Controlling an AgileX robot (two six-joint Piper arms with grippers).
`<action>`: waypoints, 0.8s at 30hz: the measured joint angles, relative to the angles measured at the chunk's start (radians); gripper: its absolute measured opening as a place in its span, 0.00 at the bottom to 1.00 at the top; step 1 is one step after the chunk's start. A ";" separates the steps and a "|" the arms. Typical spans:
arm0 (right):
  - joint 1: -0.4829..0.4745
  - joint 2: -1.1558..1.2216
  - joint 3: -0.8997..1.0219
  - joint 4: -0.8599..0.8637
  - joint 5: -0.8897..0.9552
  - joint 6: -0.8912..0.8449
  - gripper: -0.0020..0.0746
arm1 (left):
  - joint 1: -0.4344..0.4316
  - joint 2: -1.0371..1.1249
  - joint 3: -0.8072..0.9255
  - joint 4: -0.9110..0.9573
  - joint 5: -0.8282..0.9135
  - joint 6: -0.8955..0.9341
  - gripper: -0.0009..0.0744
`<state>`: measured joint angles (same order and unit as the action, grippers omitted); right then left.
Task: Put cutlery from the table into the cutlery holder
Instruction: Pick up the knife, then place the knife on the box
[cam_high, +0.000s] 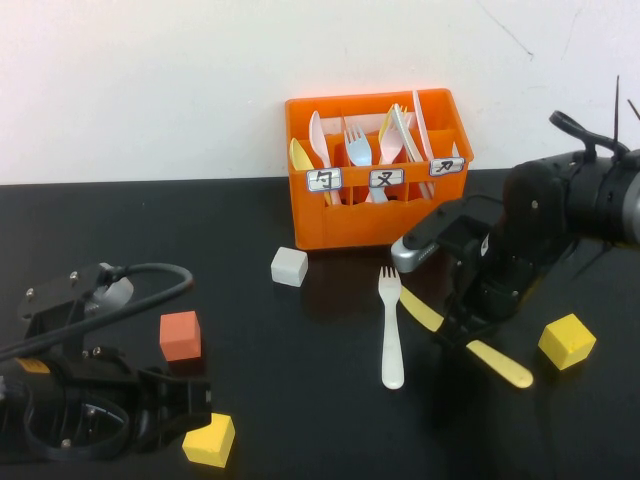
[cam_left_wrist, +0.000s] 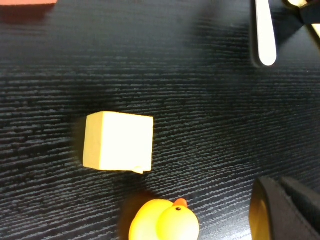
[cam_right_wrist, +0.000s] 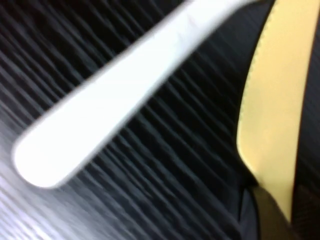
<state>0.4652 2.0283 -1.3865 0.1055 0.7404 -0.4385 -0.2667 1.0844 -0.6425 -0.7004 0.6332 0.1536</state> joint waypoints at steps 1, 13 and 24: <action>0.000 -0.004 0.005 0.016 -0.006 0.000 0.16 | 0.000 0.000 0.000 0.000 0.000 0.000 0.01; 0.001 -0.115 0.028 0.065 0.028 0.000 0.16 | 0.000 0.000 0.000 0.000 0.000 0.000 0.01; 0.001 -0.194 0.028 0.224 0.022 -0.068 0.16 | 0.000 0.000 0.000 -0.001 0.000 0.000 0.01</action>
<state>0.4665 1.8343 -1.3589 0.3297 0.7621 -0.5061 -0.2667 1.0844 -0.6425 -0.7010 0.6332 0.1536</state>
